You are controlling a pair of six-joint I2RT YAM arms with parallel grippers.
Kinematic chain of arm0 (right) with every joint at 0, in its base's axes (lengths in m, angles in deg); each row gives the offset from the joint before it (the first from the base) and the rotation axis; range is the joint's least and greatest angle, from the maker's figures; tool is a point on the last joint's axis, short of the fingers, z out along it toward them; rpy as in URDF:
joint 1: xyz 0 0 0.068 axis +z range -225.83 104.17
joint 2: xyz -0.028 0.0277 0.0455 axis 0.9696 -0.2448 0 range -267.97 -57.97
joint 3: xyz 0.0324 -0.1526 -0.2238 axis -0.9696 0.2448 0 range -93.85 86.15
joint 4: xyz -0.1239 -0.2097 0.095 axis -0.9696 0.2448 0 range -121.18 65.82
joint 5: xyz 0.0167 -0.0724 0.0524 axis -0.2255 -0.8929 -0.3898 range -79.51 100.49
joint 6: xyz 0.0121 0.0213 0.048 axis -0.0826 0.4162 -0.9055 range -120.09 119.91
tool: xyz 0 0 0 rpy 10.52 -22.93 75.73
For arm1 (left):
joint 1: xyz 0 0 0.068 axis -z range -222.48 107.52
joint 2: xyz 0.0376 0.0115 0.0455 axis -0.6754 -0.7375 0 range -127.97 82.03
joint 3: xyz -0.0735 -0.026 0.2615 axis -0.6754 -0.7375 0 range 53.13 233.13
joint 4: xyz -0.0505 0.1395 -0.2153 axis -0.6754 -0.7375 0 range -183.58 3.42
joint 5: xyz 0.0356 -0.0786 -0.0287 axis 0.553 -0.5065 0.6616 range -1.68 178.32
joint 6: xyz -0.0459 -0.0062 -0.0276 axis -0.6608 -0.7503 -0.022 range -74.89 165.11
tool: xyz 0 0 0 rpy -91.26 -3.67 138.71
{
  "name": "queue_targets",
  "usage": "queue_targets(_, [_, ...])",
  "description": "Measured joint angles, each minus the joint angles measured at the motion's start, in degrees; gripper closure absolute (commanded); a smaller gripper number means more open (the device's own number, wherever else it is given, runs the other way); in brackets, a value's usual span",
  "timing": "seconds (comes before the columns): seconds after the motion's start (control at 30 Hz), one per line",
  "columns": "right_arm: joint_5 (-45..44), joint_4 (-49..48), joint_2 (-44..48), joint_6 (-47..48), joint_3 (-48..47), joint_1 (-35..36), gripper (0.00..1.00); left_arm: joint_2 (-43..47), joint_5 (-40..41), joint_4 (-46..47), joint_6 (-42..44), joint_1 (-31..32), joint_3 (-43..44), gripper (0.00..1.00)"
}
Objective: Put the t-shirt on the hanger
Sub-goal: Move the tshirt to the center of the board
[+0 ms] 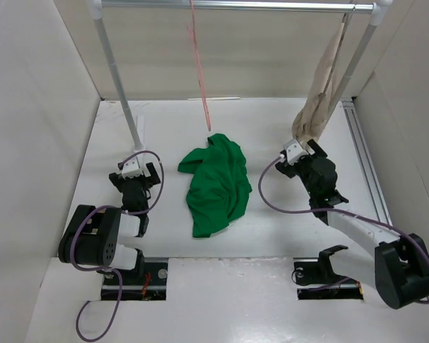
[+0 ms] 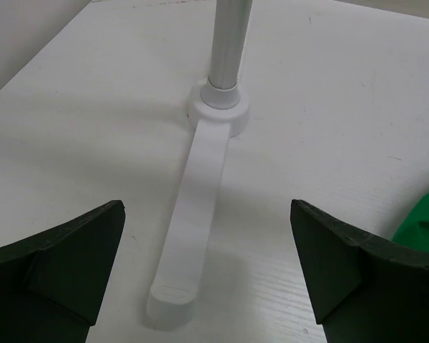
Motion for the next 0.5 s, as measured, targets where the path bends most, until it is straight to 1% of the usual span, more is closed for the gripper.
queue_targets(0.17, [-1.2,3.9,3.6,0.5,0.3,3.1,0.0,0.0,-0.7,0.0,0.2,0.0,0.0,0.0])
queue_targets(0.27, [-1.6,7.9,4.7,1.1,0.0,6.1,0.0,2.1,-4.2,-0.9,2.3,0.0,0.0,0.0])
queue_targets(0.33, [-2.0,11.0,5.3,1.6,-0.5,8.5,0.0,7.1,-7.5,-2.2,4.0,0.0,0.0,0.0])
queue_targets(0.5, [-3.1,17.0,8.5,2.6,-1.2,14.9,0.0,27.1,-15.8,-8.7,10.5,0.1,1.0,0.0])
